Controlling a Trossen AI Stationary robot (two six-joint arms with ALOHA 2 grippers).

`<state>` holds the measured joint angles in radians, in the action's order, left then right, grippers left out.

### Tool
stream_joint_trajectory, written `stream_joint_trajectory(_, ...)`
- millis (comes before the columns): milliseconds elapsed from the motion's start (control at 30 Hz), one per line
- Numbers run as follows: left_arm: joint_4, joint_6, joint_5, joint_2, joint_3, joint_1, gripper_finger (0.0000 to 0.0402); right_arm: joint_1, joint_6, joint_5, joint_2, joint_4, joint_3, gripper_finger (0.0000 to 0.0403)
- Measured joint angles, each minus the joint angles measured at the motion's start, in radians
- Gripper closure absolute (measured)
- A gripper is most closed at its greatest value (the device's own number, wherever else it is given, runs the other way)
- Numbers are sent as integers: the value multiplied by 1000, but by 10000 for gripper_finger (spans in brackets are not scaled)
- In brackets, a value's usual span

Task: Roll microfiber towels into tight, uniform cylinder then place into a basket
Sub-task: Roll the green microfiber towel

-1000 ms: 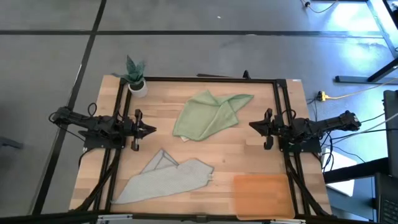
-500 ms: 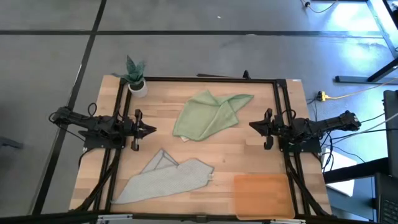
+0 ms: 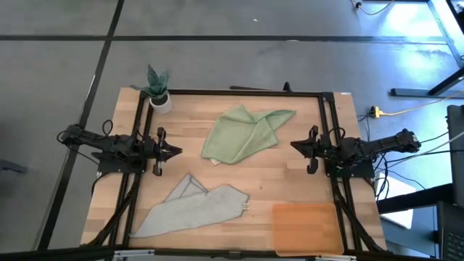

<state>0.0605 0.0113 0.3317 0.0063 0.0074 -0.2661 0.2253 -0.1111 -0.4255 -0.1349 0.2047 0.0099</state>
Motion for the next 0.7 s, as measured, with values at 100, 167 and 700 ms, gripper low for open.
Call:
stream_joint_trajectory(100, 1, 0, 1, 0, 0, 0, 376, 0, -13, 0, 0, 0, 0, 384)
stream_joint_trajectory(167, 25, 0, 14, 0, 0, 0, 376, 0, -12, 0, 0, 0, 0, 384)
stream_joint_trajectory(700, -20, 156, 30, 97, 396, 0, 376, 0, -13, 0, 0, 16, 0, 384)
